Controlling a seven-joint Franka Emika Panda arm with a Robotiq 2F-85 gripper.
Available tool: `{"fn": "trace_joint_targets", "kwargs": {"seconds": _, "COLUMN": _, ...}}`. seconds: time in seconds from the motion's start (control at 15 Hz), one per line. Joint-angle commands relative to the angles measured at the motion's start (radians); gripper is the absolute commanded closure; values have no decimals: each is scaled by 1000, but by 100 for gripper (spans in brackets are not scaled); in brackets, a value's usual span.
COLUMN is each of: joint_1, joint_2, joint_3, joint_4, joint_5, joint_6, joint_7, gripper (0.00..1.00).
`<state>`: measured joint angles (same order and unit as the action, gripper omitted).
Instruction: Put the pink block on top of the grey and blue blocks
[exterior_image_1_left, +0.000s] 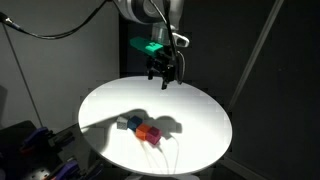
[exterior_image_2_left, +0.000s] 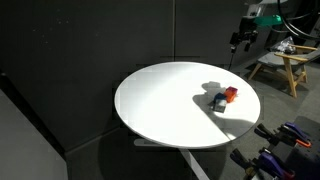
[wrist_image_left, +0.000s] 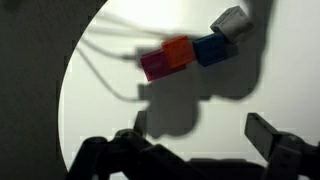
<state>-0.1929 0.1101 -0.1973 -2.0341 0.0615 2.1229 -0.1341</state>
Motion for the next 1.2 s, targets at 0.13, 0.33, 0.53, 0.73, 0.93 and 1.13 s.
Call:
{"fn": "trace_joint_targets", "kwargs": {"seconds": 0.13, "joint_1": -26, "joint_2": 55, "joint_3": 0, "joint_4": 10, "joint_5": 7, "joint_6": 24, "joint_7": -50, "gripper": 0}}
{"fn": "trace_joint_targets", "kwargs": {"seconds": 0.33, "joint_1": -34, "joint_2": 79, "joint_3": 3, "joint_4": 3, "joint_5": 1, "joint_6": 61, "joint_7": -86, "gripper": 0}}
{"fn": "trace_joint_targets", "kwargs": {"seconds": 0.53, "joint_1": -30, "joint_2": 85, "joint_3": 5, "joint_4": 1, "joint_5": -2, "joint_6": 57, "joint_7": -65, "gripper": 0}}
{"fn": "trace_joint_targets", "kwargs": {"seconds": 0.73, "joint_1": -30, "joint_2": 90, "joint_3": 5, "joint_4": 1, "joint_5": -2, "joint_6": 63, "joint_7": -67, "gripper": 0}}
{"fn": "trace_joint_targets", "kwargs": {"seconds": 0.93, "joint_1": -30, "joint_2": 90, "joint_3": 5, "joint_4": 1, "joint_5": -2, "joint_6": 64, "joint_7": -67, "gripper": 0}}
{"fn": "trace_joint_targets", "kwargs": {"seconds": 1.13, "joint_1": -30, "joint_2": 90, "joint_3": 5, "joint_4": 1, "joint_5": -2, "joint_6": 64, "joint_7": -67, "gripper": 0}}
